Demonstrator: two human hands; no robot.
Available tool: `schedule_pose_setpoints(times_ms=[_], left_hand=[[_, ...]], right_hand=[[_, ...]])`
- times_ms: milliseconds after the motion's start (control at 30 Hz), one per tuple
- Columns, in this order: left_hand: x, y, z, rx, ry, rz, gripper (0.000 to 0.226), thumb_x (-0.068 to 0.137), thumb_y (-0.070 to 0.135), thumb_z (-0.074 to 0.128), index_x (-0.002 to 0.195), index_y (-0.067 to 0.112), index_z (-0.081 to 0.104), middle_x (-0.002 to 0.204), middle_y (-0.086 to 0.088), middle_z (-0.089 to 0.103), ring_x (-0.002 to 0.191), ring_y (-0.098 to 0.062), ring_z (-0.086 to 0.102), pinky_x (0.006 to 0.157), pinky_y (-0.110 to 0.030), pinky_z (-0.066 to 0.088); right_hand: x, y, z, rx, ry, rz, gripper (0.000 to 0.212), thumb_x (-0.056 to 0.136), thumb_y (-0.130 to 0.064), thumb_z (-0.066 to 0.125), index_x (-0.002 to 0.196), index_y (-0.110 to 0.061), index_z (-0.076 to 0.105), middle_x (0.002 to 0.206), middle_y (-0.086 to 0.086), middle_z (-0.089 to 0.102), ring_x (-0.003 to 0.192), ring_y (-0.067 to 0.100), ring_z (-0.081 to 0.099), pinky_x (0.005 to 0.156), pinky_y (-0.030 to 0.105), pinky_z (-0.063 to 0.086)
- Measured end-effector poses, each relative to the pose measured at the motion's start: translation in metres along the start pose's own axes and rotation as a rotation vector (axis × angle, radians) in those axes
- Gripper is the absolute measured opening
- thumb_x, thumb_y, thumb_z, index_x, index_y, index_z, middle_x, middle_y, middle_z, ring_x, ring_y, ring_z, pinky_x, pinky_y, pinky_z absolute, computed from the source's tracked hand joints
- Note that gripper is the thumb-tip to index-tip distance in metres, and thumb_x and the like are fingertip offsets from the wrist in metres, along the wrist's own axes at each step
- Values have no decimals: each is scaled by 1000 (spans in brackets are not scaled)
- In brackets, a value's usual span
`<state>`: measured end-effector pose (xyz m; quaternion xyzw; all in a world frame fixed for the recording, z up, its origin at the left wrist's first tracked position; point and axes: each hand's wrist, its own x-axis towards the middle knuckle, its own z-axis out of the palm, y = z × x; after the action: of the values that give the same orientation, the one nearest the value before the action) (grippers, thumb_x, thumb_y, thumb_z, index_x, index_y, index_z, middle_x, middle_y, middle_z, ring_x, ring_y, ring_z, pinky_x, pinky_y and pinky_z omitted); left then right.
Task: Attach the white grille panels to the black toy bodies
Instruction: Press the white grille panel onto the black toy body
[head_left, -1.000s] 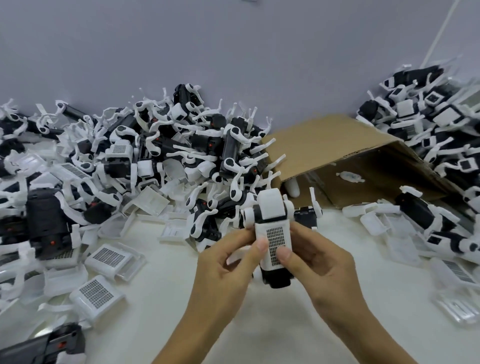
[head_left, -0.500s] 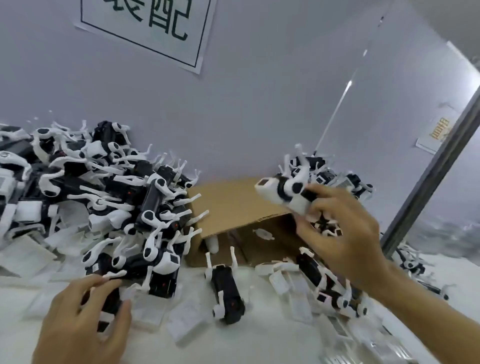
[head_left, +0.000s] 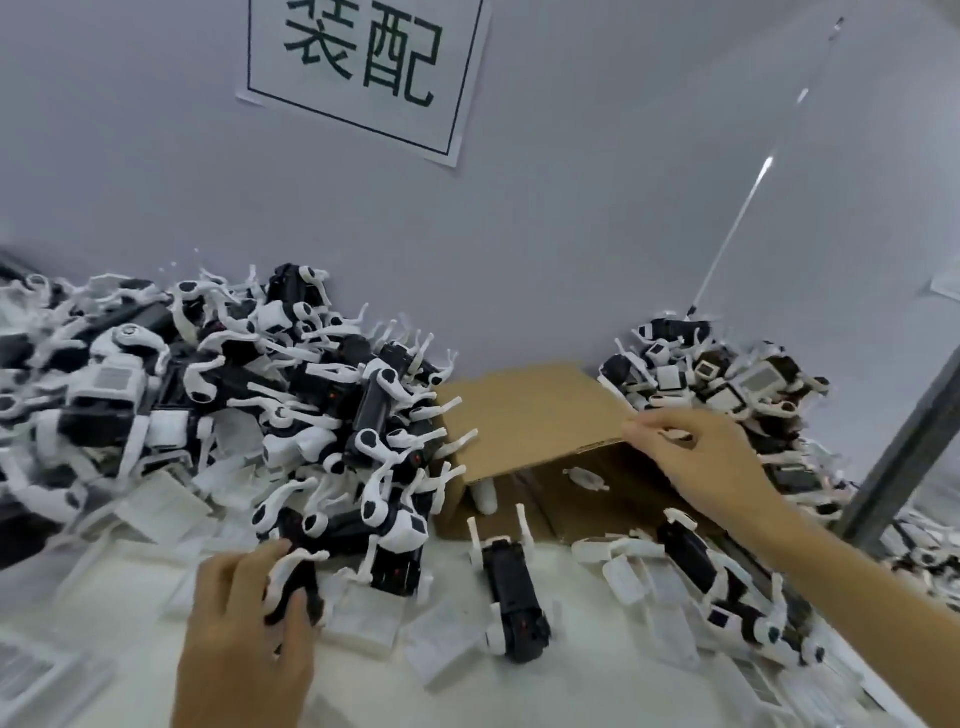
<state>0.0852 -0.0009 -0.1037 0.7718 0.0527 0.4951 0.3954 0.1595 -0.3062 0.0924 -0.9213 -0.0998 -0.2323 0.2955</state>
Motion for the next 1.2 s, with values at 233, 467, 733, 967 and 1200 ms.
schedule_pose_setpoints(times_ms=[233, 467, 733, 967, 1200], left_hand=[[0, 10, -11, -31, -144, -112, 42, 81, -10, 73, 116, 7, 60, 111, -1, 50, 93, -8, 59, 84, -6, 46], [0, 11, -19, 39, -139, -176, 33, 89, 5, 69, 120, 11, 59, 113, 5, 49, 89, -15, 56, 82, -26, 52], [-3, 10, -19, 37, -158, -148, 32, 90, 8, 69, 119, 16, 58, 114, 8, 48, 99, 3, 53, 79, -5, 42], [-1, 7, -19, 34, -140, -175, 29, 91, 10, 69, 118, 16, 60, 113, 8, 48, 78, -10, 52, 73, -14, 44], [1, 8, -18, -20, -45, -145, 13, 96, 21, 63, 106, 12, 65, 105, 5, 55, 89, -13, 56, 80, -28, 50]], right_hand=[[-22, -39, 118, 313, -210, -8, 35, 93, -16, 71, 127, -25, 66, 112, -11, 66, 99, -4, 61, 83, 5, 46], [13, -103, 175, 327, -242, 49, 47, 93, -42, 66, 138, -32, 56, 144, 3, 49, 126, 22, 49, 102, 40, 45], [38, -142, 201, -194, -389, -36, 61, 76, -72, 69, 69, -14, 54, 155, 15, 22, 127, 41, 47, 100, 53, 47], [23, -110, 212, -39, -182, -10, 42, 88, -44, 65, 60, -17, 52, 148, -1, 31, 134, 25, 34, 110, 50, 31], [-15, -115, 162, 937, -21, 51, 6, 79, -39, 67, 82, -36, 71, 130, 6, 53, 111, 23, 63, 86, 32, 53]])
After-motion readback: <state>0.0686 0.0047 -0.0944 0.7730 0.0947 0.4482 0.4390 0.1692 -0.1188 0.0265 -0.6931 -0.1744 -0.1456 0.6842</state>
